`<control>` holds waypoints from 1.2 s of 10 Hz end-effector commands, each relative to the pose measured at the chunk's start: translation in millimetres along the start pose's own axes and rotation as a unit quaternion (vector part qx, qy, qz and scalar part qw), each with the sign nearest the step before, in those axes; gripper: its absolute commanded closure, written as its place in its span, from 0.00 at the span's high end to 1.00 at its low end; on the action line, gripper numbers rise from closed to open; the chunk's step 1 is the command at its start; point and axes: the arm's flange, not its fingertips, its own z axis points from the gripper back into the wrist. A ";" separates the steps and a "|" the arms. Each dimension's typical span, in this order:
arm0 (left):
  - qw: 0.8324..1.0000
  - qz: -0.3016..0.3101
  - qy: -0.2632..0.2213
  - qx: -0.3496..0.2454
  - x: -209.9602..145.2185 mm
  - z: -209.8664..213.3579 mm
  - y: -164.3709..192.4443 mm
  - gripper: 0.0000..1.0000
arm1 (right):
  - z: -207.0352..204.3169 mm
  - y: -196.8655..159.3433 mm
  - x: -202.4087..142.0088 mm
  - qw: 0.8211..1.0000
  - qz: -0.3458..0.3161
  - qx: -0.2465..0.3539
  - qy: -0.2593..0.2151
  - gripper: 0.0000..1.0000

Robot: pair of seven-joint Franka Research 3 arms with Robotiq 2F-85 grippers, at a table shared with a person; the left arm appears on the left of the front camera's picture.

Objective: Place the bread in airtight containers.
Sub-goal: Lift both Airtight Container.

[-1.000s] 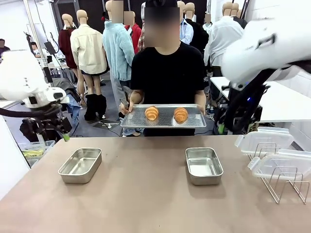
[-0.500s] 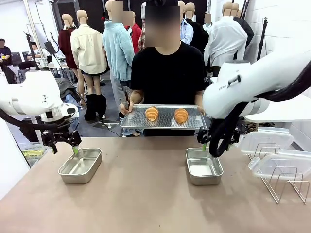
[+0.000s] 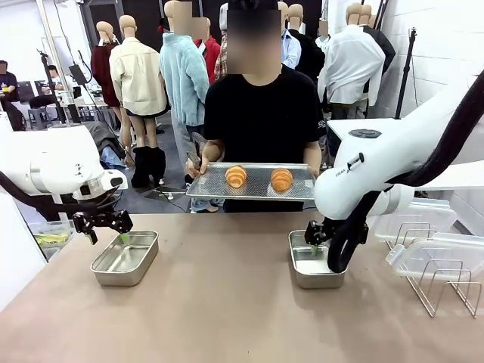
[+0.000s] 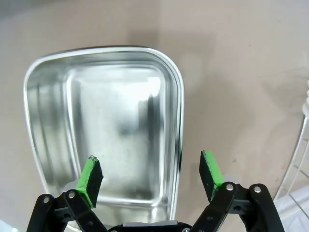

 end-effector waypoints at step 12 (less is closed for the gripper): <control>1.000 0.017 -0.006 0.022 9.2 -17.4 4.7 0.33 | -15.2 -2.1 1.8 1.000 0.000 -0.018 -0.002 0.02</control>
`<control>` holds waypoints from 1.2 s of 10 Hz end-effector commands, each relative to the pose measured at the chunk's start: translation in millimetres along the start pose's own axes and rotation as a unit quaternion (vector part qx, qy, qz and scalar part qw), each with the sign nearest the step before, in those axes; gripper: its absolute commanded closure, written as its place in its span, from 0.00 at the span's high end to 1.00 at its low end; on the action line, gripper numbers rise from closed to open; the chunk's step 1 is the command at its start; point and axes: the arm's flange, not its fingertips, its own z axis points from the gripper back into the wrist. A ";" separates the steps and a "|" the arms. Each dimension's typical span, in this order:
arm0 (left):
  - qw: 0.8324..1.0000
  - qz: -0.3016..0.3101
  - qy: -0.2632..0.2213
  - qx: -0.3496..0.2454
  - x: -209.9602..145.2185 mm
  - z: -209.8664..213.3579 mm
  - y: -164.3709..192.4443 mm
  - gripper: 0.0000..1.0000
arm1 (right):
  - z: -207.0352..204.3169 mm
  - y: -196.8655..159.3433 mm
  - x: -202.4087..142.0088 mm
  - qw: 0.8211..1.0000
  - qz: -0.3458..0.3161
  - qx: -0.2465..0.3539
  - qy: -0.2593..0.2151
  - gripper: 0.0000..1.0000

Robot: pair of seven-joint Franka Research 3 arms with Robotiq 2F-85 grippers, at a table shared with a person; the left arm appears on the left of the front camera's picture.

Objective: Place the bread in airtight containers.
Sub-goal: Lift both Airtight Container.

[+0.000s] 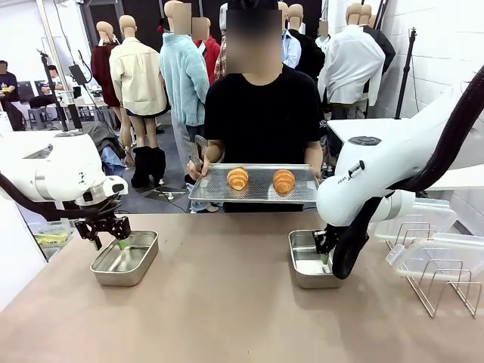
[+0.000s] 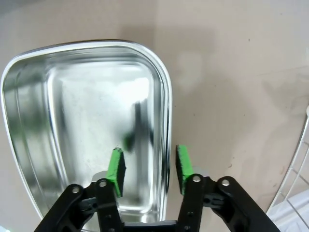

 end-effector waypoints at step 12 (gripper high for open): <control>1.000 -0.004 -0.005 0.000 2.0 6.1 -4.3 0.00 | 0.6 2.3 1.7 1.000 0.007 -0.007 -0.001 0.00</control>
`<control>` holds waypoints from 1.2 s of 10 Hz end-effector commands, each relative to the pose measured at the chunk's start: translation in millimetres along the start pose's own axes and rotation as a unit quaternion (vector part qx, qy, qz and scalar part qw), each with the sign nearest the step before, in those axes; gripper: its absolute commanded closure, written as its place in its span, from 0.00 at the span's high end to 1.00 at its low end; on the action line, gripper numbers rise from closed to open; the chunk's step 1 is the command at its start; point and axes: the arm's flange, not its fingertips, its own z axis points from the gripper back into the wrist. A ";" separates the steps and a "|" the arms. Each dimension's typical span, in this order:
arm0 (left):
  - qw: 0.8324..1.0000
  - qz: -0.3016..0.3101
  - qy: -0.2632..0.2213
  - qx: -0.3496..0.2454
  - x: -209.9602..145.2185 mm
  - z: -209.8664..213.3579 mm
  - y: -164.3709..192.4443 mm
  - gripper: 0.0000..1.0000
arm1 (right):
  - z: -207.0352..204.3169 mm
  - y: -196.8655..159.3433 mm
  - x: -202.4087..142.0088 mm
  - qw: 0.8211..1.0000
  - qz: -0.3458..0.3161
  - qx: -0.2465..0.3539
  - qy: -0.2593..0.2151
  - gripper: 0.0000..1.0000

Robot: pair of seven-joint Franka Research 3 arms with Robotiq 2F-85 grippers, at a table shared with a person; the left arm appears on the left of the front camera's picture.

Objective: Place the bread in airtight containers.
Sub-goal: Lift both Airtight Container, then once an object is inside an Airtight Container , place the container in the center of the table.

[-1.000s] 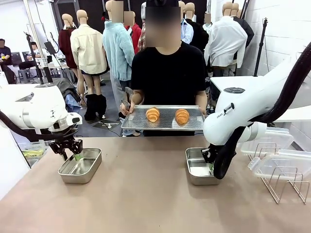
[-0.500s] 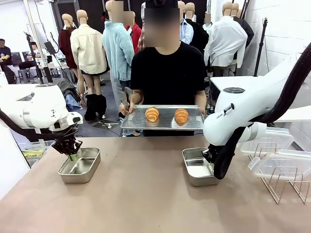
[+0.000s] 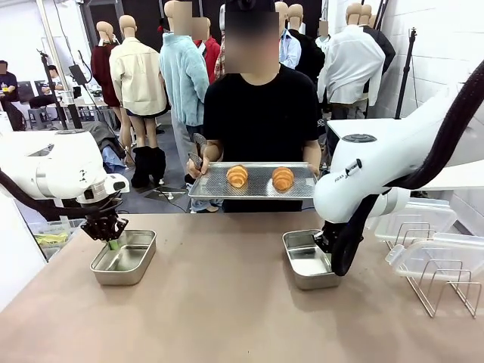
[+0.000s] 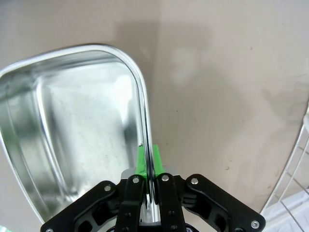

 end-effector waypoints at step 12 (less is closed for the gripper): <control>0.998 0.047 -0.036 0.015 -27.3 96.5 -71.9 0.00 | 83.4 21.6 14.6 0.999 -0.023 0.016 -0.025 0.00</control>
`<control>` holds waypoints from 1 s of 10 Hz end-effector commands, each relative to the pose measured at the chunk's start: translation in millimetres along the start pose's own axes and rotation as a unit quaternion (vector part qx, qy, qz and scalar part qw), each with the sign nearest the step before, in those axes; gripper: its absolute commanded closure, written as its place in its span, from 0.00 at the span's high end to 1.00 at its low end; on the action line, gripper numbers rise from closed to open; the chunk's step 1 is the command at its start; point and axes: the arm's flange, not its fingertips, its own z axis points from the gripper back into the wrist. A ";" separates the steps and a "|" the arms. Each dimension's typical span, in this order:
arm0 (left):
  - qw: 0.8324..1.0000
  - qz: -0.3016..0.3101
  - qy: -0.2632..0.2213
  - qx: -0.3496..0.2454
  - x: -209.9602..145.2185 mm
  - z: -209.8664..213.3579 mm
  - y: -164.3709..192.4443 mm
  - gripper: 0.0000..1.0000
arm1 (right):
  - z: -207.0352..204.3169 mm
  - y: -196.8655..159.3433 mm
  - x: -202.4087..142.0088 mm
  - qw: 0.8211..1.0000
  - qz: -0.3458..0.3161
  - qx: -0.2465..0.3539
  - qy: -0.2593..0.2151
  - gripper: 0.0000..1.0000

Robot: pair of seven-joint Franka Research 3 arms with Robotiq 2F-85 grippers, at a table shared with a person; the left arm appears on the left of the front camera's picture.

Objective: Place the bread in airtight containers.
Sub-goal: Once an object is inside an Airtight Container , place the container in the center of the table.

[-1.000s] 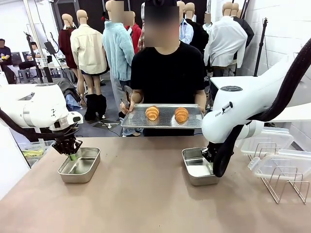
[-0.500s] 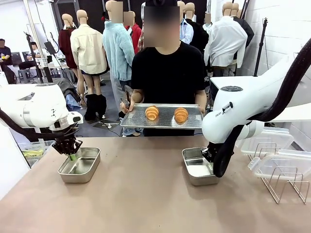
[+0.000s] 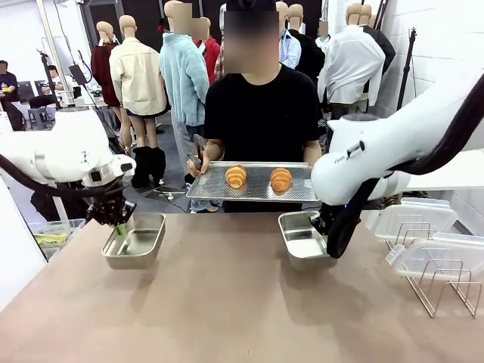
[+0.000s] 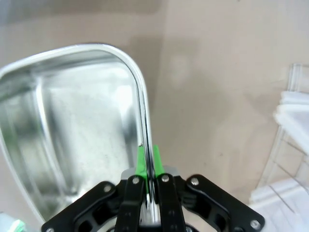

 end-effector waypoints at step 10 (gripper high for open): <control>0.999 0.028 0.011 -0.017 -22.8 62.8 -36.7 0.00 | 63.3 -0.8 0.0 0.997 -0.076 0.010 0.011 0.00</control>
